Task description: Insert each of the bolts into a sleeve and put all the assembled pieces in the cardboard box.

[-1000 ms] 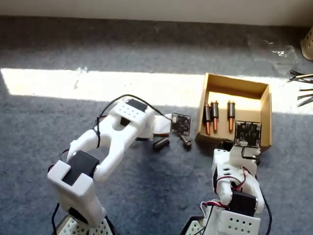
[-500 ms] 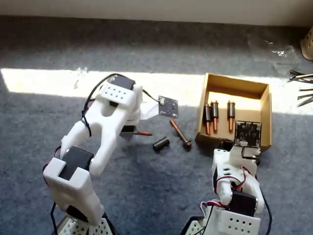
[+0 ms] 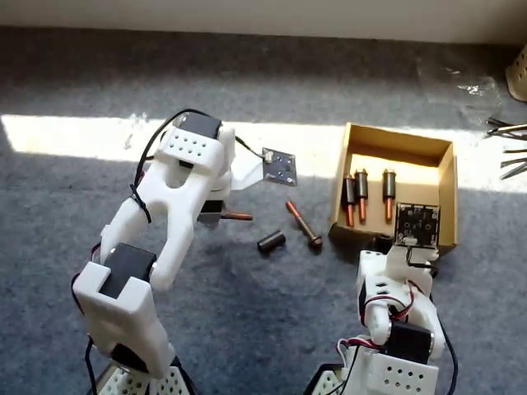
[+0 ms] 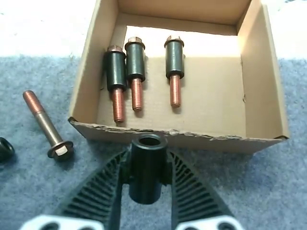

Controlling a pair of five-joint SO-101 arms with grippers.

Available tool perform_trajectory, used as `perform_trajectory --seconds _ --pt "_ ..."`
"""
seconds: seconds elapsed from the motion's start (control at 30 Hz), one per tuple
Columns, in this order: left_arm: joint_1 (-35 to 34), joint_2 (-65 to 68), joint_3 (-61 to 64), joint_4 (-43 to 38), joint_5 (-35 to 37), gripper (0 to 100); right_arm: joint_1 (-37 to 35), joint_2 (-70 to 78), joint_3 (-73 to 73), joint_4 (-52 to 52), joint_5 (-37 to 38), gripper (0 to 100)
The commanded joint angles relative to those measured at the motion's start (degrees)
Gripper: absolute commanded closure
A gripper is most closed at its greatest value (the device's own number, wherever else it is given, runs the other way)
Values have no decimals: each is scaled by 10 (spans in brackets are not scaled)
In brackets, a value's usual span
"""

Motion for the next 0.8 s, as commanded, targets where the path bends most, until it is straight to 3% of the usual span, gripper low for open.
perform_trajectory --seconds 0.0,0.1,0.3,0.4,0.63,0.77 --pt "-7 -11 -21 8 -4 995 2 -6 -1 -15 0 995" --pt "-2 -10 -19 10 -49 995 2 -6 -1 -15 0 995" --pt "7 -10 49 11 -314 995 2 -6 -1 -17 0 995" --pt "5 -10 70 12 -396 995 2 -6 -1 -17 0 995" --pt "5 -8 69 5 -411 987 2 -6 -1 -17 0 995" --pt "-3 27 68 -52 -396 928 2 -6 -1 -17 0 995"
